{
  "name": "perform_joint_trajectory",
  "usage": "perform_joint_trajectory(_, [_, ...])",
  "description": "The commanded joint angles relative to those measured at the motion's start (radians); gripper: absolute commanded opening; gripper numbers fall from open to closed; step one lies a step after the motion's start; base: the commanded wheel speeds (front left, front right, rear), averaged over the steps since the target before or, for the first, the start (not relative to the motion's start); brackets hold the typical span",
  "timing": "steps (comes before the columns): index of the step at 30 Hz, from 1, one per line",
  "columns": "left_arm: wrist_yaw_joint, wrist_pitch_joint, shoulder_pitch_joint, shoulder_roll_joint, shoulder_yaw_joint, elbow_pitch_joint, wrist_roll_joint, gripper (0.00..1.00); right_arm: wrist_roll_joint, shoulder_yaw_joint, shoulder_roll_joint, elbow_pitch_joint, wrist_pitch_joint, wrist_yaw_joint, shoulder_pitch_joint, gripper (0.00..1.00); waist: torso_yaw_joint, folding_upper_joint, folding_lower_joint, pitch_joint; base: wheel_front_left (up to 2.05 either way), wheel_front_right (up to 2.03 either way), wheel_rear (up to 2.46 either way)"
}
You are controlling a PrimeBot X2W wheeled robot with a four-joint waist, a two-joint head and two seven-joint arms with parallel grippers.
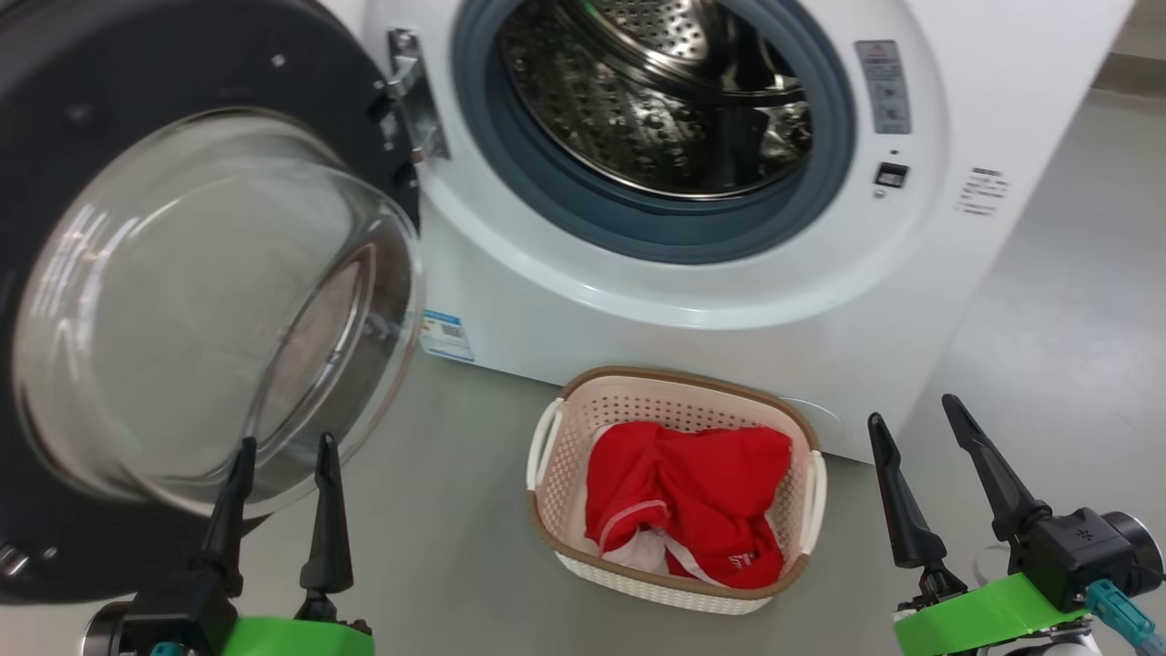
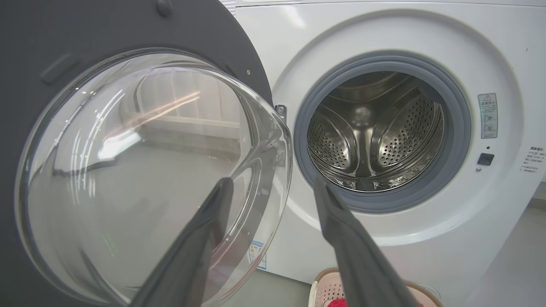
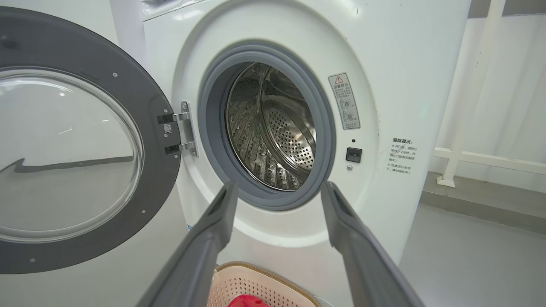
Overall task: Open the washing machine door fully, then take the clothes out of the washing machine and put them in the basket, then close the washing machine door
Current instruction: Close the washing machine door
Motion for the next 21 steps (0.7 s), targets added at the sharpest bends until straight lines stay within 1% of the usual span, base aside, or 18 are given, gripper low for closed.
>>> perform_joint_trajectory(1, [0.007, -0.012, -0.012, 0.009, 0.03, -0.028, 0.011, 1.0, -0.01, 0.031, -0.008, -0.027, -0.006, 0.003, -0.042, 1.0, 0.047, -0.0001, 0.0, -0.008, 0.0, 0.0, 0.0])
perform_joint_trajectory(5, [0.011, -0.012, -0.007, 0.009, 0.034, -0.026, 0.01, 1.0, -0.006, 0.033, -0.008, -0.025, -0.006, 0.003, -0.039, 1.0, 0.075, -0.0001, 0.0, -0.019, 0.0, 0.0, 0.0])
perform_joint_trajectory(11, [0.015, -0.012, 0.002, 0.01, 0.043, -0.03, 0.001, 1.0, 0.002, 0.041, -0.008, -0.019, -0.006, 0.003, -0.035, 1.0, 0.082, -0.0001, 0.0, -0.035, 0.0, 0.0, 0.0])
perform_joint_trajectory(12, [0.015, -0.012, 0.003, 0.012, 0.045, -0.032, 0.001, 0.82, 0.003, 0.043, -0.008, -0.019, -0.006, 0.003, -0.034, 1.0, 0.08, -0.0001, 0.0, -0.037, 0.0, 0.0, 0.0])
perform_joint_trajectory(13, [0.015, -0.012, 0.003, 0.014, 0.047, -0.033, 0.001, 0.43, 0.005, 0.044, -0.008, -0.019, -0.006, 0.003, -0.034, 1.0, 0.078, -0.0001, 0.0, -0.039, 0.0, 0.0, 0.0])
perform_joint_trajectory(14, [0.015, -0.012, 0.001, 0.014, 0.05, -0.038, -0.001, 0.0, 0.006, 0.044, -0.008, -0.019, -0.006, 0.003, -0.033, 1.0, 0.076, -0.0001, 0.0, -0.04, 0.0, 0.0, 0.0])
perform_joint_trajectory(18, [0.015, -0.012, -0.016, 0.019, 0.068, -0.075, -0.004, 0.0, 0.008, 0.041, -0.008, -0.019, -0.006, 0.003, -0.029, 1.0, 0.065, -0.0001, 0.0, -0.041, 0.0, 0.0, 0.0])
perform_joint_trajectory(21, [0.016, -0.012, -0.046, 0.024, 0.102, -0.112, -0.02, 0.0, 0.009, 0.039, -0.008, -0.019, -0.006, 0.003, -0.025, 1.0, 0.058, -0.0001, 0.0, -0.04, 0.0, 0.0, 0.0])
